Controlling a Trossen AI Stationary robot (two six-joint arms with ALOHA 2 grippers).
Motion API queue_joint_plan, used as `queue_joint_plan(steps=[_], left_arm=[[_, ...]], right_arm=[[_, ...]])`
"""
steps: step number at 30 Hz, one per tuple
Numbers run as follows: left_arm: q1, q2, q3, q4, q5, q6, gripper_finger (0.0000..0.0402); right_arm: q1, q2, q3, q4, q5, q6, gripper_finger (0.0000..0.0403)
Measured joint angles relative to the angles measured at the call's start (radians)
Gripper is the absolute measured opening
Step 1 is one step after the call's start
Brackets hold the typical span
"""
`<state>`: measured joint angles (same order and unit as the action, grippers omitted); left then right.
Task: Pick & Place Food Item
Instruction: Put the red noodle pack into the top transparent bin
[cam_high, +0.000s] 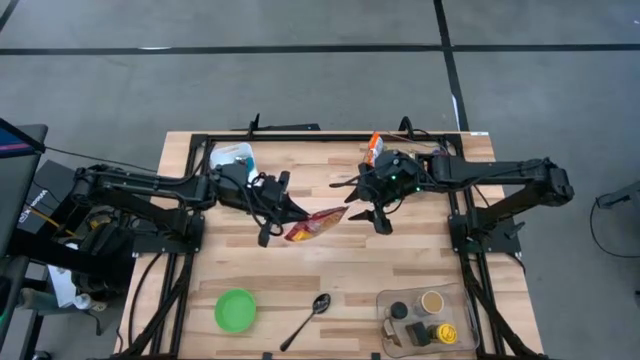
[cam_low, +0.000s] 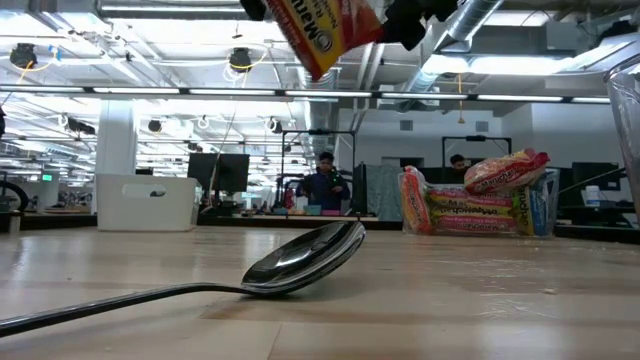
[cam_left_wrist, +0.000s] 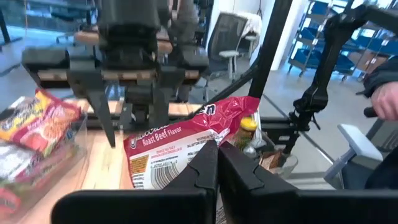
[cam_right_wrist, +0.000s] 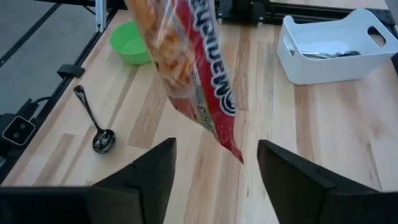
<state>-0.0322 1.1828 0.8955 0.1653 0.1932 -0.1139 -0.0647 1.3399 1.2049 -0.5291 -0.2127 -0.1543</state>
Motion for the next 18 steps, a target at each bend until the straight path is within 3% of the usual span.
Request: queue_joint_plan(steps=[6,18], left_arm=[[0.000,0.000,0.000,0.051,0.024,0.000,0.0000],[0.000,0.000,0.000,0.127,0.024,0.003,0.0000]], right_arm=[[-0.001,0.000,0.000,0.021,0.000,-0.003,0.0229],[0.014,0.001,0.000,0.086,-0.085,-0.003,0.0201]])
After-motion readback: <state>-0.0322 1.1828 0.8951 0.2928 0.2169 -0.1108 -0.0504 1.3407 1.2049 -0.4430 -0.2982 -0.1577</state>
